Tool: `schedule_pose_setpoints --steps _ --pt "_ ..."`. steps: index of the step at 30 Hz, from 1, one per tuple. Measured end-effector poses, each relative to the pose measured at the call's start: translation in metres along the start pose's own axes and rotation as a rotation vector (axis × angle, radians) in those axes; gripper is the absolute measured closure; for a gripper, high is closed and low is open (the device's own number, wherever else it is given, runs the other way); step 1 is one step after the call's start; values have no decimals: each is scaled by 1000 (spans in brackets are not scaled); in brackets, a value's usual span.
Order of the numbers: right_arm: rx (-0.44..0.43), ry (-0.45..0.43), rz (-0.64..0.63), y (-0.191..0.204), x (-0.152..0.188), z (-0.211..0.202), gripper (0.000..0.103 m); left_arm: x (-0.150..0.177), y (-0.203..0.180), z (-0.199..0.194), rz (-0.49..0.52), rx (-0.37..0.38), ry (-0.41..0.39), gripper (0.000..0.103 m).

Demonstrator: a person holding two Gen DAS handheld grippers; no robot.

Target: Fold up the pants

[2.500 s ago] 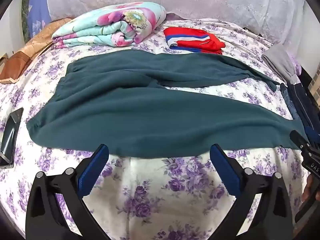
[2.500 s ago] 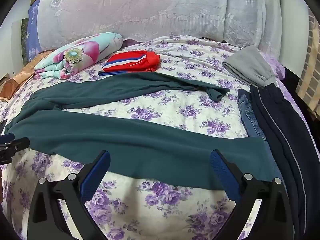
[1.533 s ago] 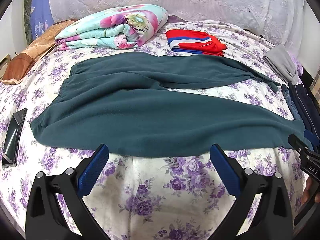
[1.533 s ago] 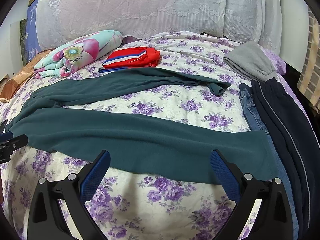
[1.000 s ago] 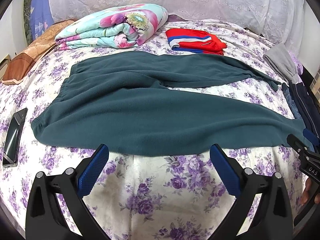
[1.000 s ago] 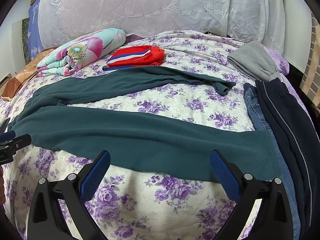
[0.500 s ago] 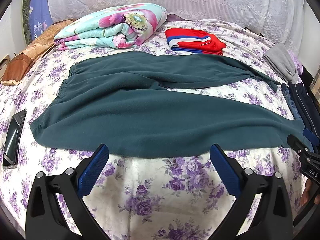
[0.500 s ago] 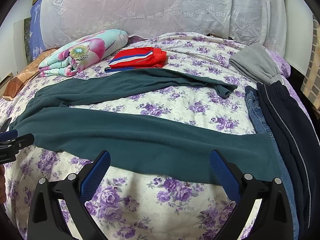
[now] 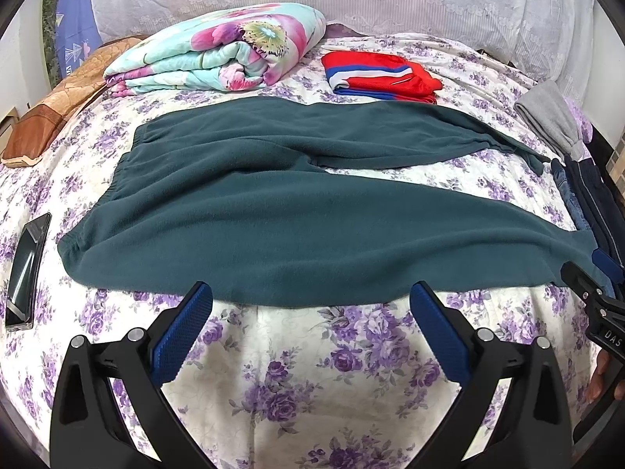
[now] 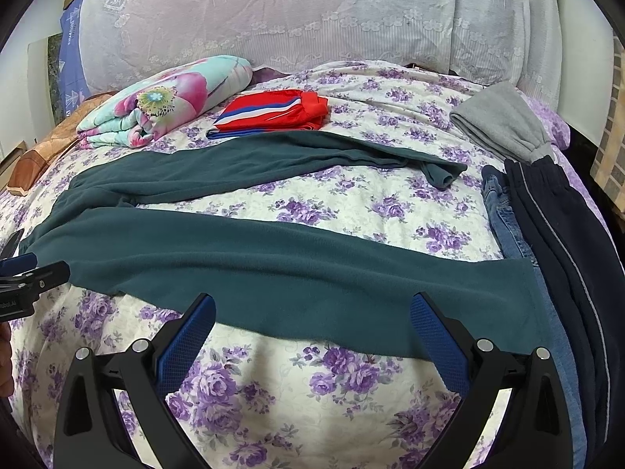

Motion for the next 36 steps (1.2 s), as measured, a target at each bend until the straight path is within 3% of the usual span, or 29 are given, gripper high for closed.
schedule_pose_setpoints --steps 36 --pt "1 9 15 -7 5 4 3 -1 6 0 -3 7 16 4"
Point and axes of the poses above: each gripper's, at about its wrist camera, not at the fingertips, and z roughly the way its jaws point, y to its left, x to its underside, the point moved 7 cm from there along z, roughly the way its jaws point, and after that the axes turned 8 degrees about y, right-handed, at the moved point
